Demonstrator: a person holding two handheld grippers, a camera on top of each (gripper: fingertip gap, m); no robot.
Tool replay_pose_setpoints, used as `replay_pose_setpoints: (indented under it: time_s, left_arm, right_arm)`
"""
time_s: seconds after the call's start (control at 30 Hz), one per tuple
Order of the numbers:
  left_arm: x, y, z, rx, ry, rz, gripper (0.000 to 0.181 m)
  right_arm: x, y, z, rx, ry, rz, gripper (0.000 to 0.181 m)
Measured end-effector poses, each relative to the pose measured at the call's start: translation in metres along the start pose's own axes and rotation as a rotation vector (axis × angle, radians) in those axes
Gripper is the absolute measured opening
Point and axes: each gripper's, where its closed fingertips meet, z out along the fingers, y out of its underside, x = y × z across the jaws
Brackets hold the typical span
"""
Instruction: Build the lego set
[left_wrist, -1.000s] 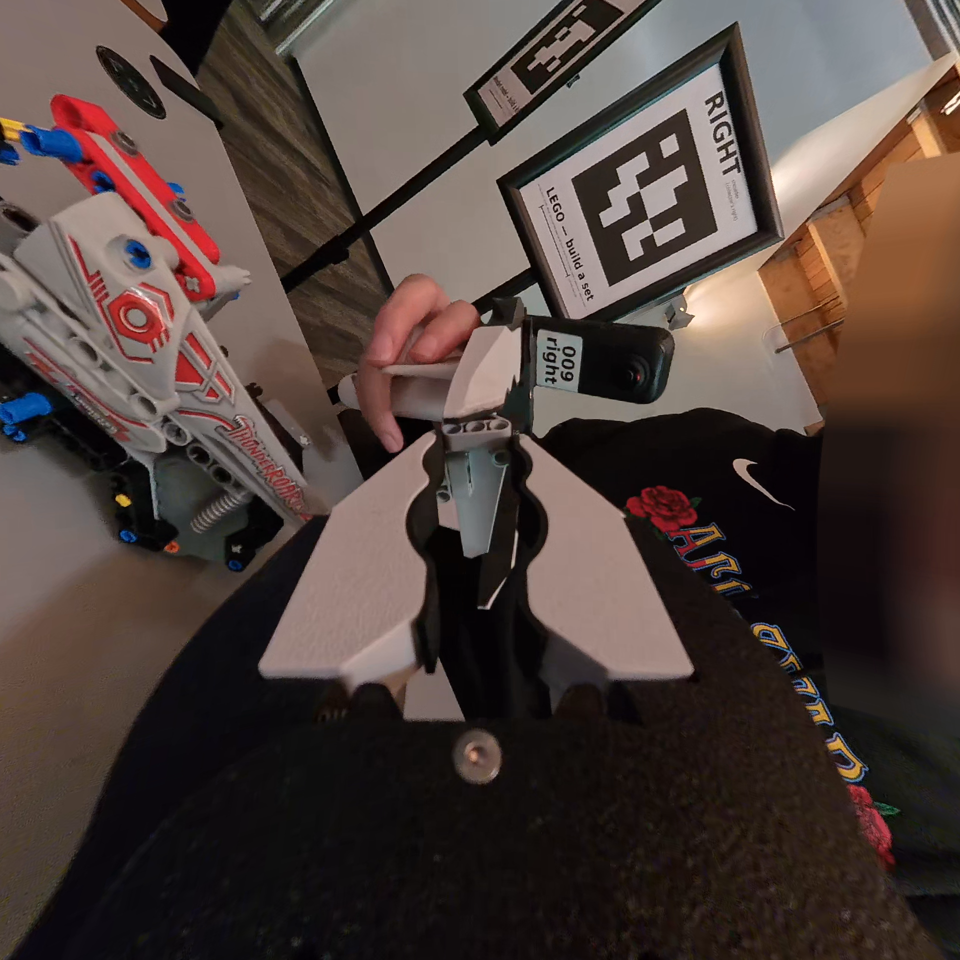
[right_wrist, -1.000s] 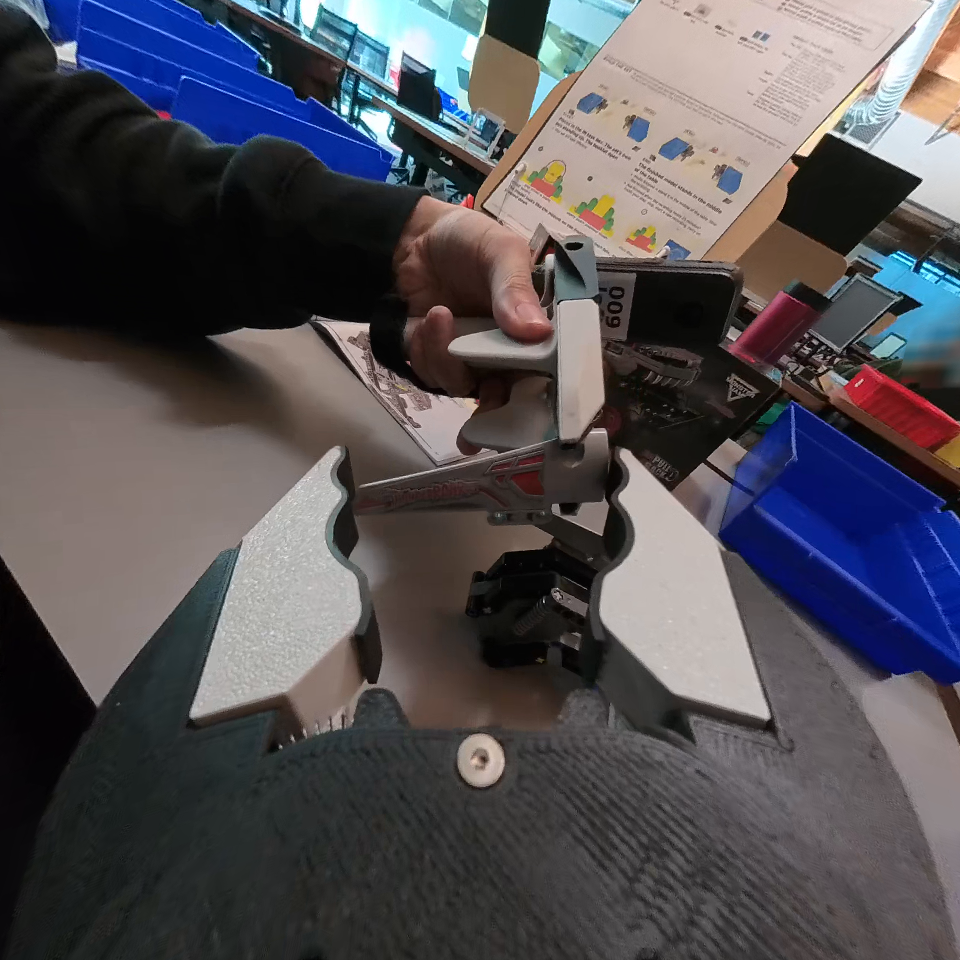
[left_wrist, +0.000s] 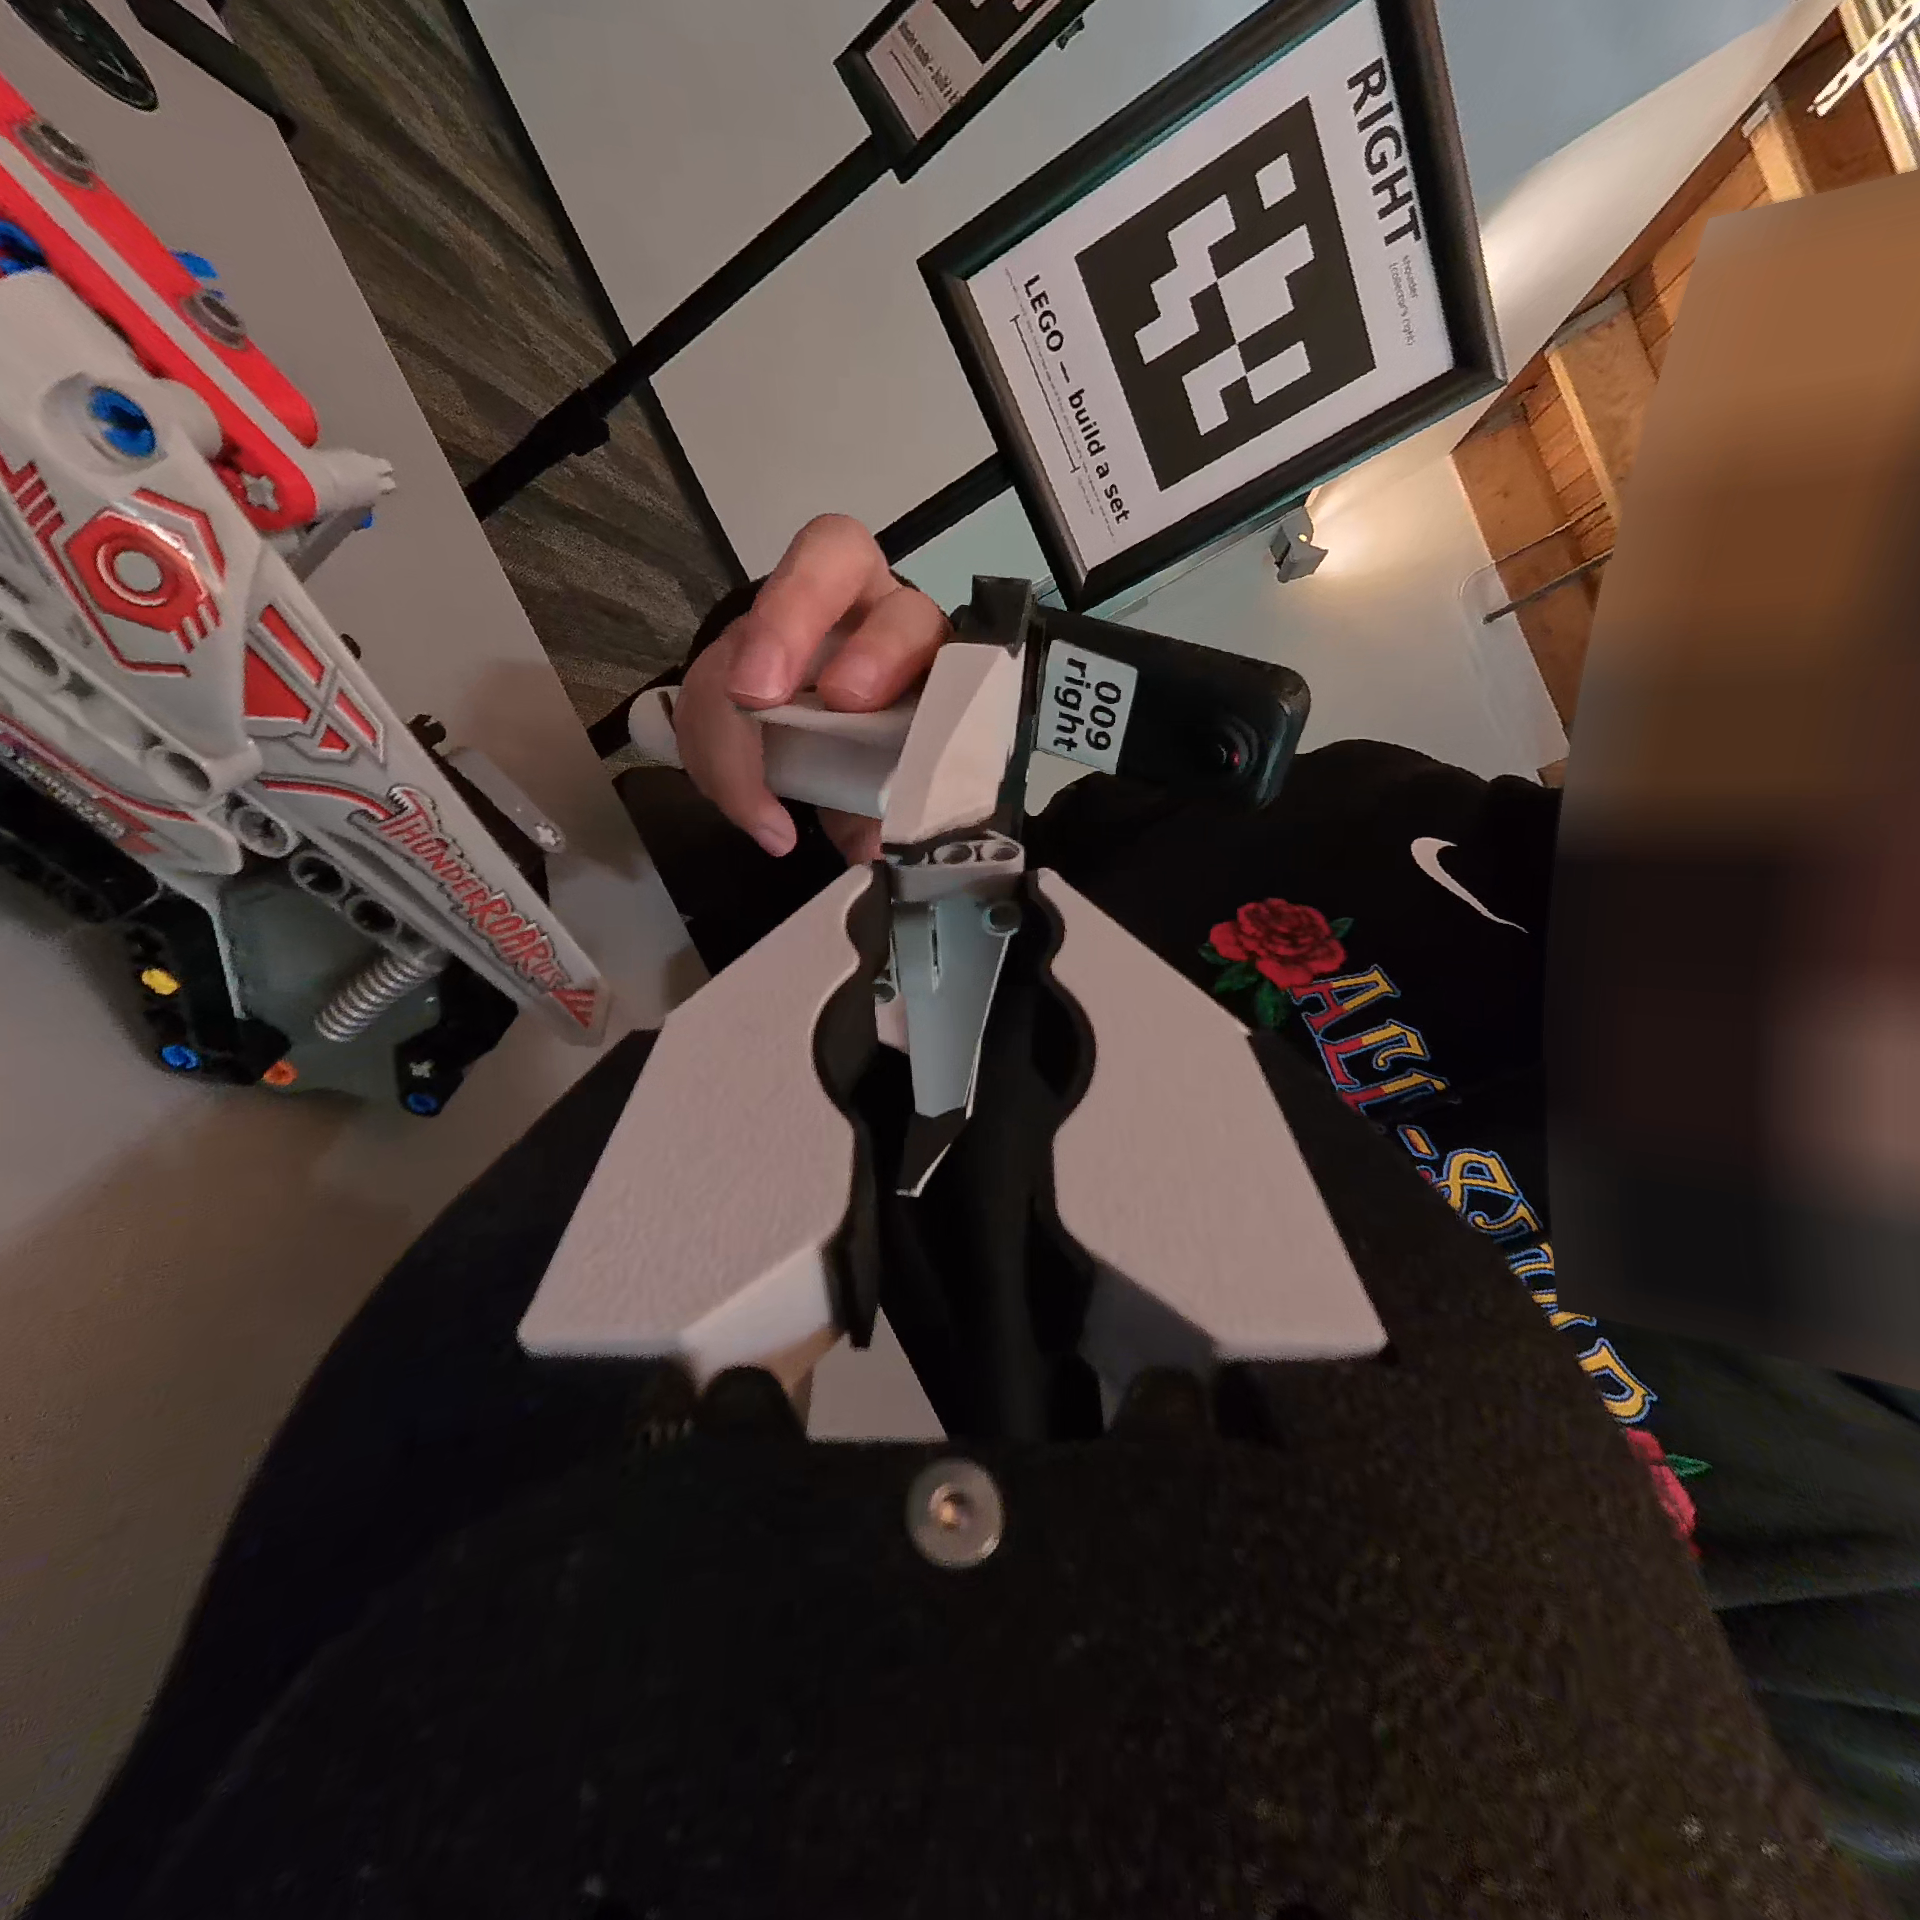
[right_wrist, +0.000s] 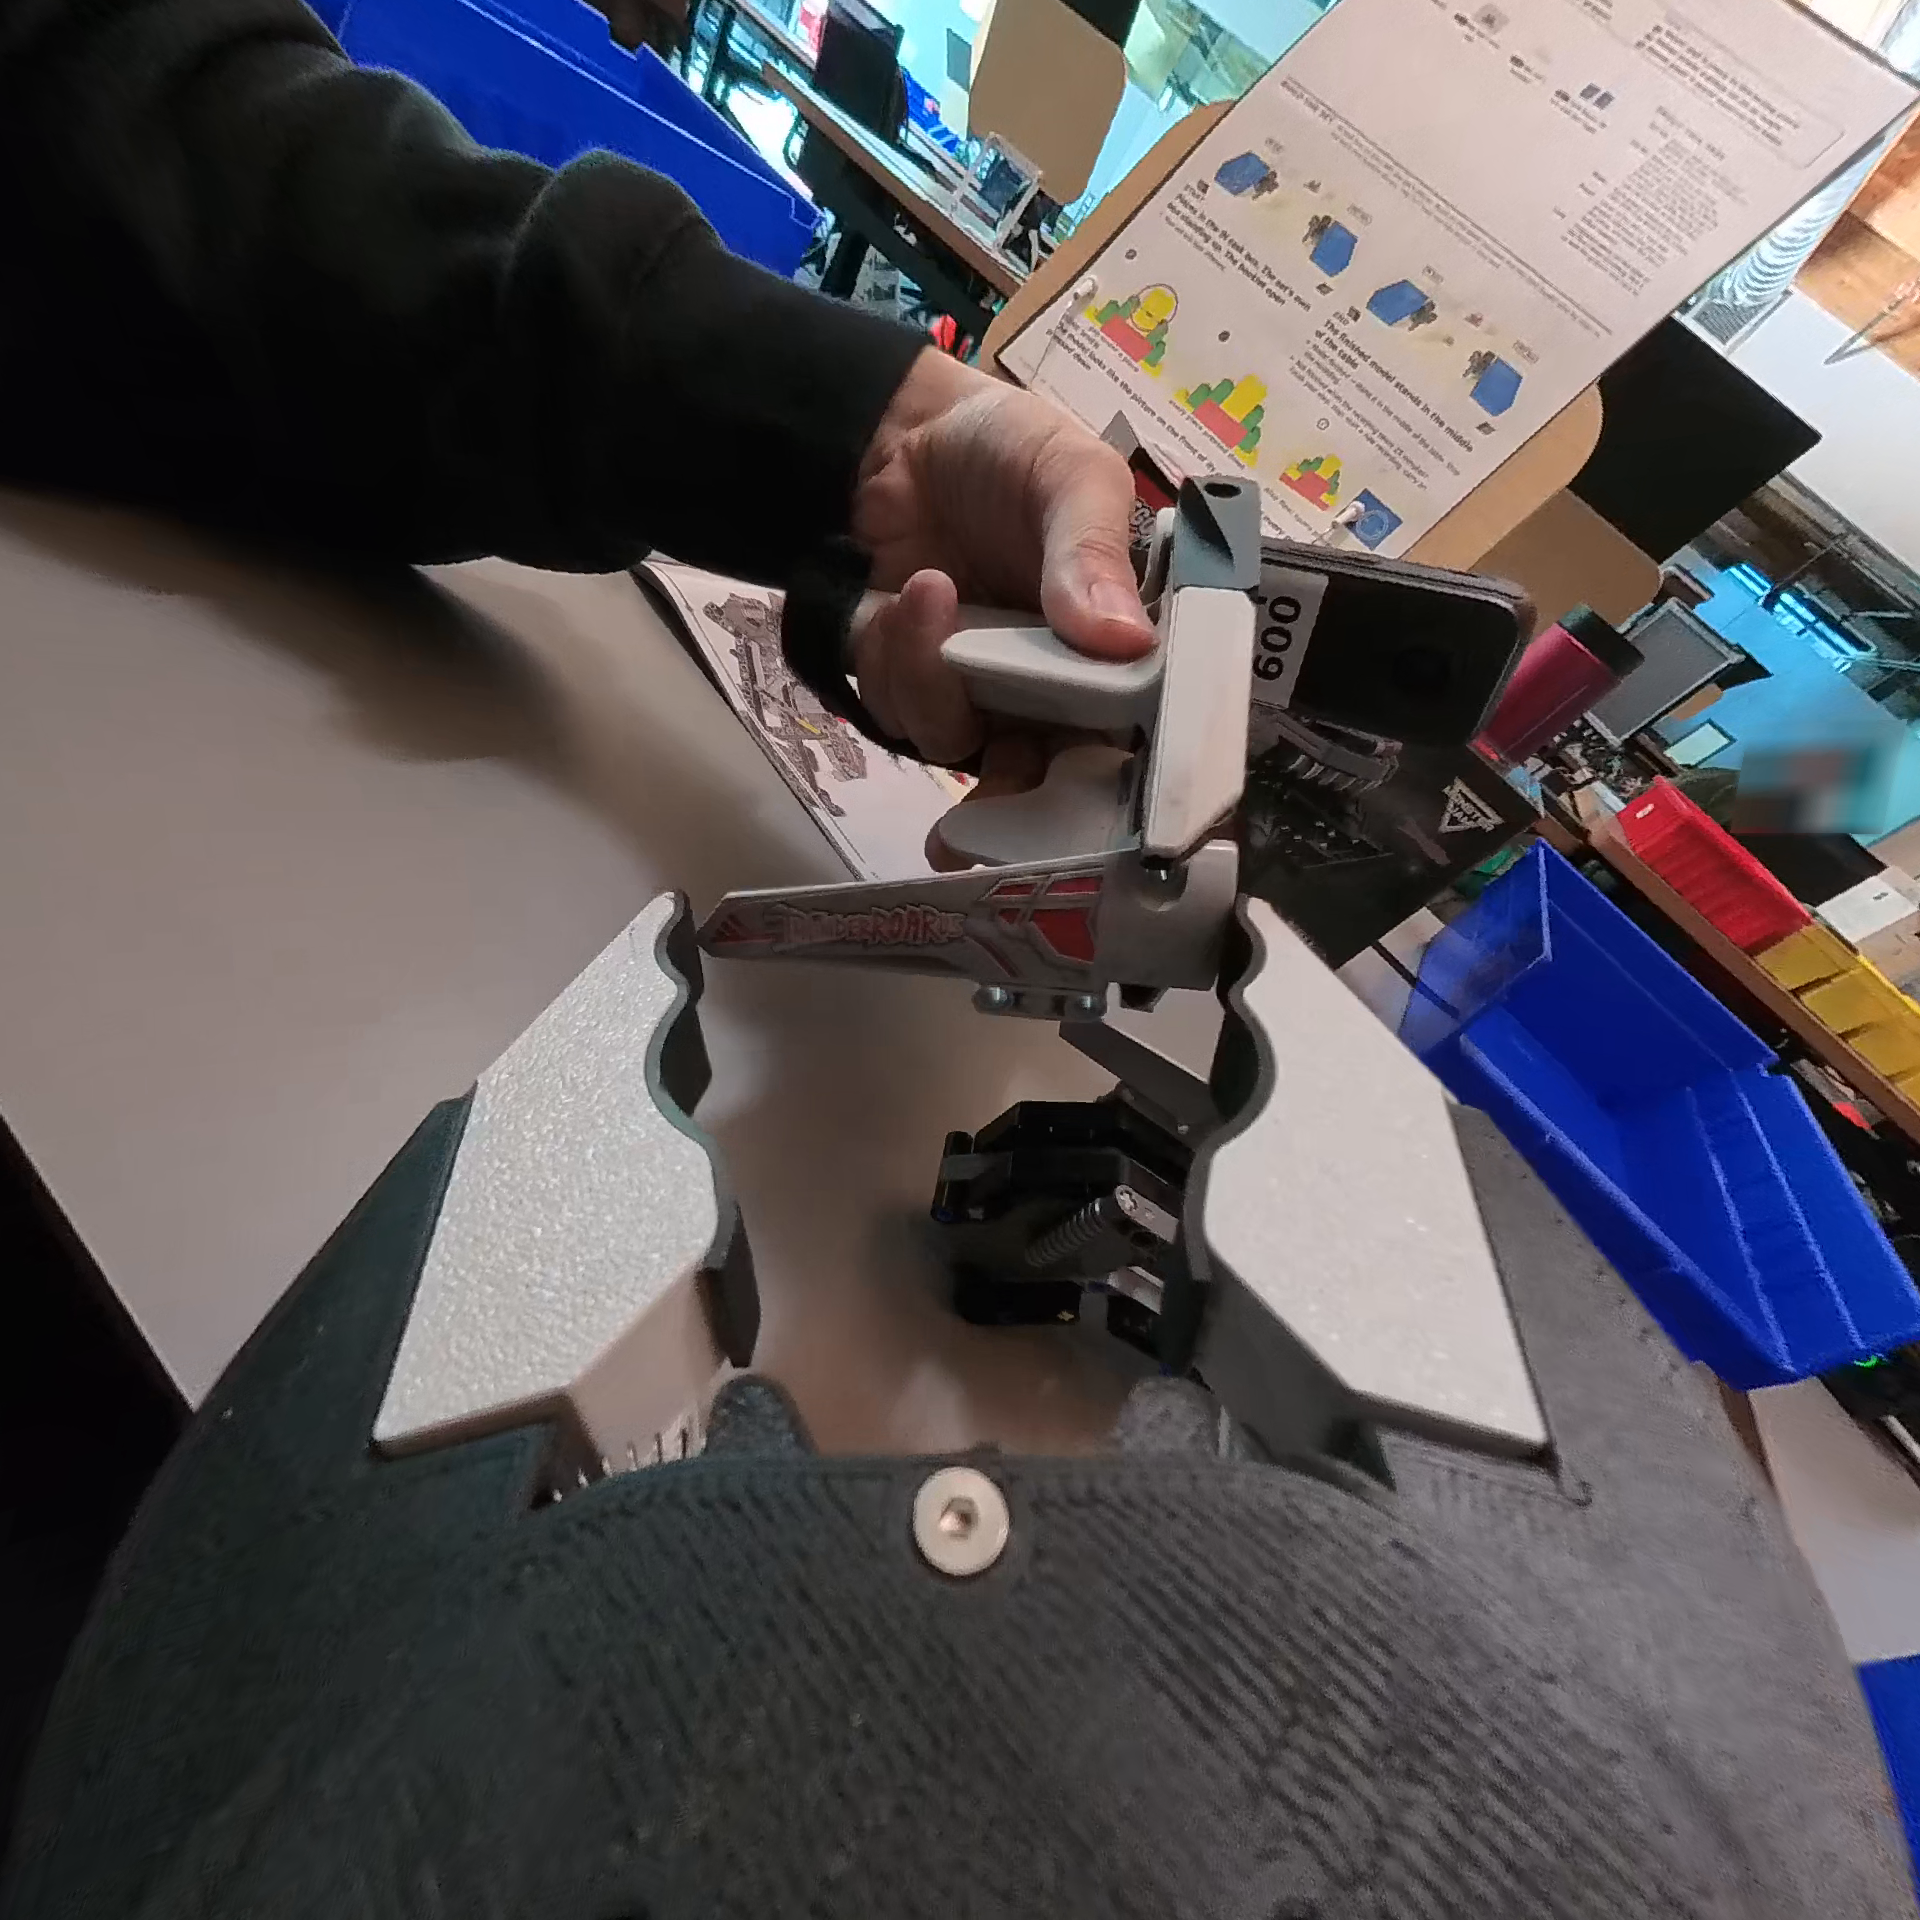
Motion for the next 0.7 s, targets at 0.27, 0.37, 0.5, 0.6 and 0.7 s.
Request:
replay_pose_setpoints:
  time_s: [0.27, 0.37, 0.5, 0.6, 0.7]
  left_arm:
    - [-0.001, -0.002, -0.001, 0.006, -0.029, 0.050, 0.023]
    - [0.000, -0.003, 0.000, 0.009, -0.040, 0.072, 0.023]
    - [-0.001, -0.010, -0.007, 0.034, -0.110, 0.137, 0.027]
    - [-0.007, -0.024, -0.022, 0.062, -0.286, 0.376, 0.030]
    - [-0.010, -0.035, -0.032, 0.046, -0.513, 0.734, 0.058]
  right_arm:
    - [0.002, 0.001, 0.001, -0.010, 0.035, -0.010, 0.099]
    - [0.004, 0.000, 0.001, -0.005, 0.057, -0.022, 0.099]
    - [0.019, 0.005, -0.011, 0.005, 0.123, 0.071, 0.098]
    - [0.037, 0.019, -0.029, 0.013, 0.178, 0.246, 0.098]
    - [0.053, 0.043, -0.039, -0.007, 0.247, 0.423, 0.098]
